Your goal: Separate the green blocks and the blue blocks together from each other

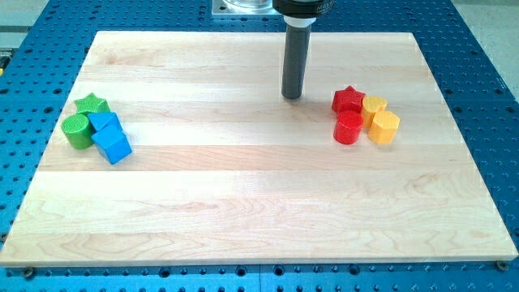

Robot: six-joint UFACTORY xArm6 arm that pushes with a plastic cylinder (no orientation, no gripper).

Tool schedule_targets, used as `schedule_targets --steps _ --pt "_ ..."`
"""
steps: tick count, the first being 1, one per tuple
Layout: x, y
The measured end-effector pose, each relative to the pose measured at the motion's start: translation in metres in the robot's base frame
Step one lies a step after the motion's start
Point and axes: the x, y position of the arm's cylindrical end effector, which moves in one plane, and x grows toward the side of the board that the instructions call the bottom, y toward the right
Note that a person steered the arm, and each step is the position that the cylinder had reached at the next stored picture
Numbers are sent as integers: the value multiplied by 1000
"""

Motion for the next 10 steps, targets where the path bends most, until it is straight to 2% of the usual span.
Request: schedule_targets --steps 3,4,5,6,7,8,9,10 --pt "2 0" --pt "1 -23" --pt "49 -57" --pt "168 -111" --pt "216 -236" --pt "195 -328" --pt "164 -359" --pt "125 -341"
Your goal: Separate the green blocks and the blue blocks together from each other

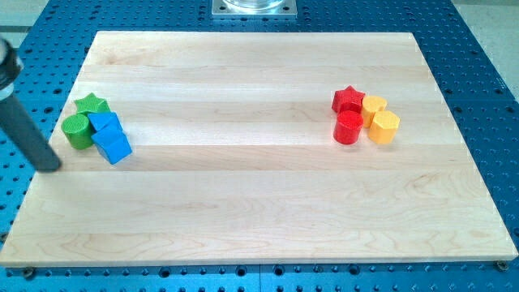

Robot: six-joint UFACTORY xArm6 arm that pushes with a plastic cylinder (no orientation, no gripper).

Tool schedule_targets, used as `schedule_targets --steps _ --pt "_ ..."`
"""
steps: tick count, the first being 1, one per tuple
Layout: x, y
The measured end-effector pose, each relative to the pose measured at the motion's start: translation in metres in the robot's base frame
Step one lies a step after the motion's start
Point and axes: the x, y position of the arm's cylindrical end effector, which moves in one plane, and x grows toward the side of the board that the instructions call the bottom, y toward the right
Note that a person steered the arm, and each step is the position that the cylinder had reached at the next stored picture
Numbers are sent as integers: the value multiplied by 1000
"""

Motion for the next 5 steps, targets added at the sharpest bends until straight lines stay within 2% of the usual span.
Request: schedule_targets --steps 1,2,3,5 --pt "-31 9" --pt "-36 12" --pt "1 23" --pt "-66 32"
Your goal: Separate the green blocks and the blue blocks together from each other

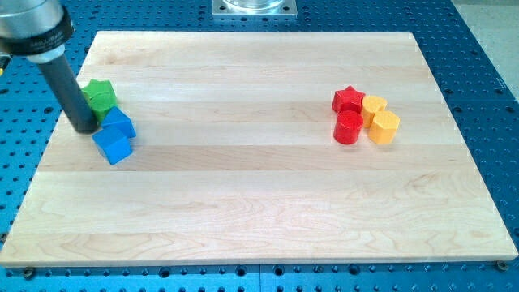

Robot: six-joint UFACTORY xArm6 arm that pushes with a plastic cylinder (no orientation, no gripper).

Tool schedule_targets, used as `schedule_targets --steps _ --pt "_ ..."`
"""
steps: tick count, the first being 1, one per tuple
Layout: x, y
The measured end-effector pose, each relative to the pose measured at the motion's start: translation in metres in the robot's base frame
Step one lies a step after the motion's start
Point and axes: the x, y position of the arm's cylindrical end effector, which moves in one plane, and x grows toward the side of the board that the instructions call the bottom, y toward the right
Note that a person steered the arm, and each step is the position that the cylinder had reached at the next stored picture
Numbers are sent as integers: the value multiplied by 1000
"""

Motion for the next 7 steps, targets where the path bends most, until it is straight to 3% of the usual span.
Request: schedule_targets --steps 1,2,3,4,6,7 --pt "-39 1" --pt "-50 44" --pt "-50 48" --pt "-31 19" --pt "14 71" --pt "16 132"
